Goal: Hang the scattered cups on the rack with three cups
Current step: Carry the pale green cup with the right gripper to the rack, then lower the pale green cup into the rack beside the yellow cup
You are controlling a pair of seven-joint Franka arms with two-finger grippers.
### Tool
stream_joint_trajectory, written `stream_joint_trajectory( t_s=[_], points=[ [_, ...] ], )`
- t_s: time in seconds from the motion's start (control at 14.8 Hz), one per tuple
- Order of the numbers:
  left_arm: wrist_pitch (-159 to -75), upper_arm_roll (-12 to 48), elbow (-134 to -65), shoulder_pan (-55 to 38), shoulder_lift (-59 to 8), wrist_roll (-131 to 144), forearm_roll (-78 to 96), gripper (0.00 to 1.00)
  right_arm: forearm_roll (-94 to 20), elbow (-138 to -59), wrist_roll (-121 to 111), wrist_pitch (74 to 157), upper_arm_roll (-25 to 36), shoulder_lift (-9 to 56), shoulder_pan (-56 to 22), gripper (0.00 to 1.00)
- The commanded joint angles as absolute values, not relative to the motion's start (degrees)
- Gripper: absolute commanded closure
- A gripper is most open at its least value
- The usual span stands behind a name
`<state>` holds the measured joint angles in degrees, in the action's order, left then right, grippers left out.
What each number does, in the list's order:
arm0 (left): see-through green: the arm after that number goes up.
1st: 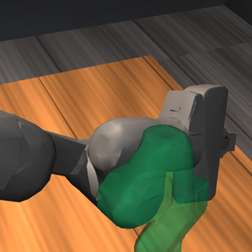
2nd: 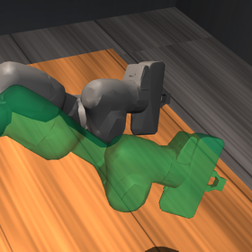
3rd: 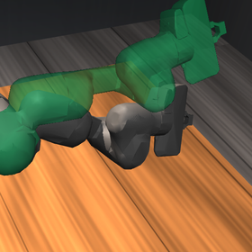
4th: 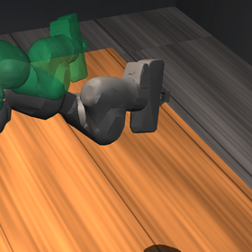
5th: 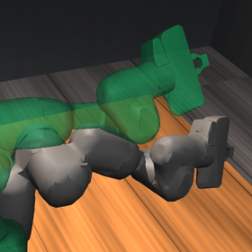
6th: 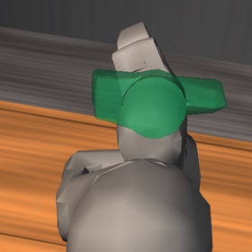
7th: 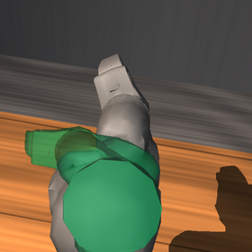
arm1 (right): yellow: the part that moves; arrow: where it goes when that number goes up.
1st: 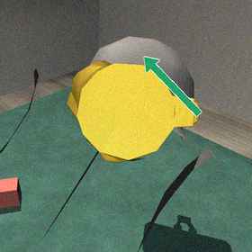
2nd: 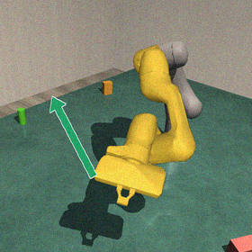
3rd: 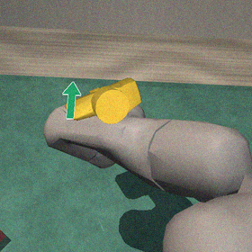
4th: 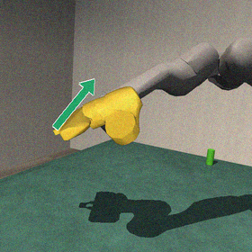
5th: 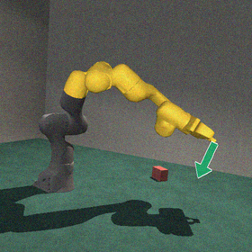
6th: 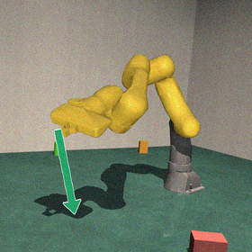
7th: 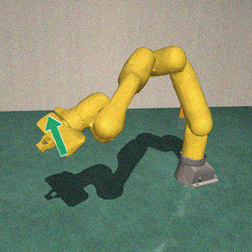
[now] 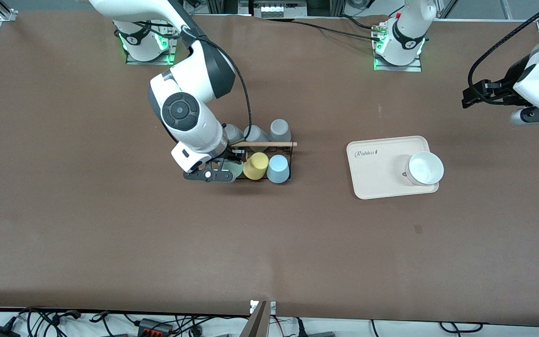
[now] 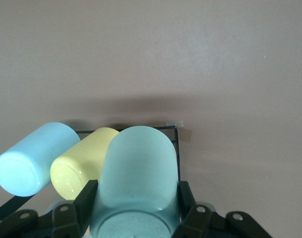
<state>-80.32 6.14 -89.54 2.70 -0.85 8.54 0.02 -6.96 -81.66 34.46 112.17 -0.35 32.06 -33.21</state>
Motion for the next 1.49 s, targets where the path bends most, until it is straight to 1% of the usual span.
stream_joint_trajectory(
  t_s=[0.0,0.2,0.47,0.81,1.42],
  points=[
    [-79.54,6.33,-88.07,2.99,-1.49,8.09,0.53,0.00,-7.21,-79.98,35.51,111.88,0.18,34.10,-33.66,0.67],
    [-79.54,6.33,-88.07,2.99,-1.50,8.09,0.53,0.00,-7.29,-79.98,36.21,112.76,0.18,35.68,-33.84,0.67],
    [-79.54,6.33,-88.07,2.99,-1.58,8.00,0.61,0.00,-7.30,-79.98,38.14,116.28,0.18,37.88,-35.06,0.67],
    [-79.54,6.24,-88.07,3.08,-1.58,8.00,0.53,0.00,-7.21,-79.98,38.06,116.19,0.18,39.11,-35.07,0.67],
    [-79.54,6.15,-88.15,3.08,-1.58,8.00,0.53,0.00,-7.47,-80.07,37.88,115.58,0.26,39.38,-34.89,0.67]
  ],
)
